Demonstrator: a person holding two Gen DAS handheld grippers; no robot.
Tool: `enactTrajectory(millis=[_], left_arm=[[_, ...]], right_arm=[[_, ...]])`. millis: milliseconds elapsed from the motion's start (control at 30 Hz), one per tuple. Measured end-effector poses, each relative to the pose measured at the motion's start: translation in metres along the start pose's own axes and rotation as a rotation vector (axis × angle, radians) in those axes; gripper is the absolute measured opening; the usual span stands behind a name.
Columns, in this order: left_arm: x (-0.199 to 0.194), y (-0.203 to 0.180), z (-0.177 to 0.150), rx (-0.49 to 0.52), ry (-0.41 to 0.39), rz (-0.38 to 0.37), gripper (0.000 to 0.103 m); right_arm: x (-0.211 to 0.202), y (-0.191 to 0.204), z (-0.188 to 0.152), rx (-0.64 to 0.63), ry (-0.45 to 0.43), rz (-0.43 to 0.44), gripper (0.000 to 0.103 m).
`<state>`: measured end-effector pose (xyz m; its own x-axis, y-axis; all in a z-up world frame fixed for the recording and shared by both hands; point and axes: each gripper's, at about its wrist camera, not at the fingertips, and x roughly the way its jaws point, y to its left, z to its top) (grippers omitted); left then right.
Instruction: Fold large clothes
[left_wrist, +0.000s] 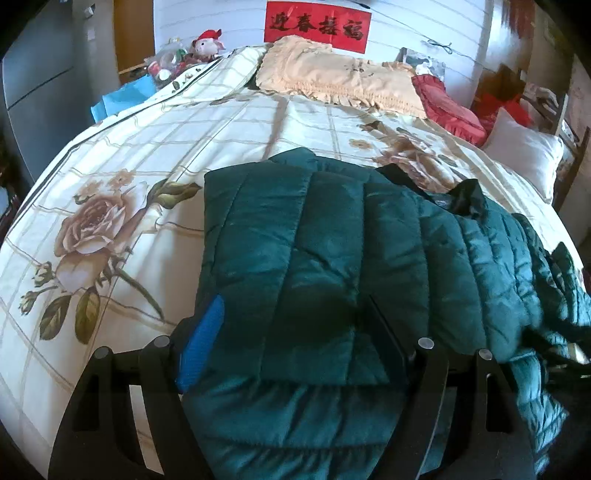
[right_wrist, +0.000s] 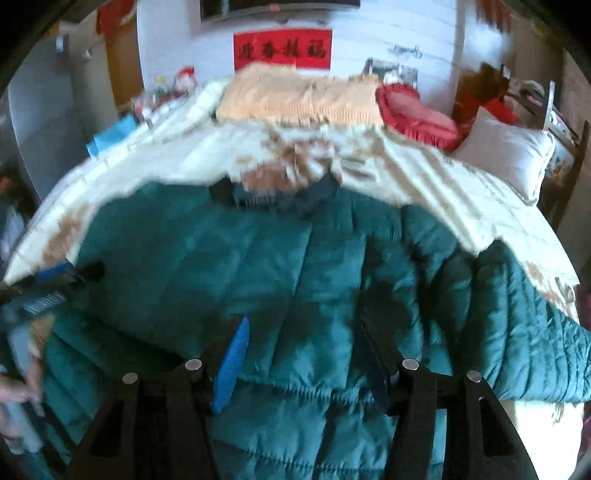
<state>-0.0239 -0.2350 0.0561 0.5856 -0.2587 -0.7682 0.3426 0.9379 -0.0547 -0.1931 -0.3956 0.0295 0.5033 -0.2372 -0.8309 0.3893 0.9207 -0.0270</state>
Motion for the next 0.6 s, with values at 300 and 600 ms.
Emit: enactTrajectory(millis=[300,600], left_arm=[[-0.028,-0.010,-0.003,0.009,-0.033,-0.047,0.078],[-0.016,-0.044,-0.009,0.023,0.002,-0.079,0.078]], right_arm=[[-0.018,-0.010,-0.010,0.041,-0.010,0.016,0.056],[-0.023,-0.014,-0.020,0.069,-0.034,-0.003,0.073]])
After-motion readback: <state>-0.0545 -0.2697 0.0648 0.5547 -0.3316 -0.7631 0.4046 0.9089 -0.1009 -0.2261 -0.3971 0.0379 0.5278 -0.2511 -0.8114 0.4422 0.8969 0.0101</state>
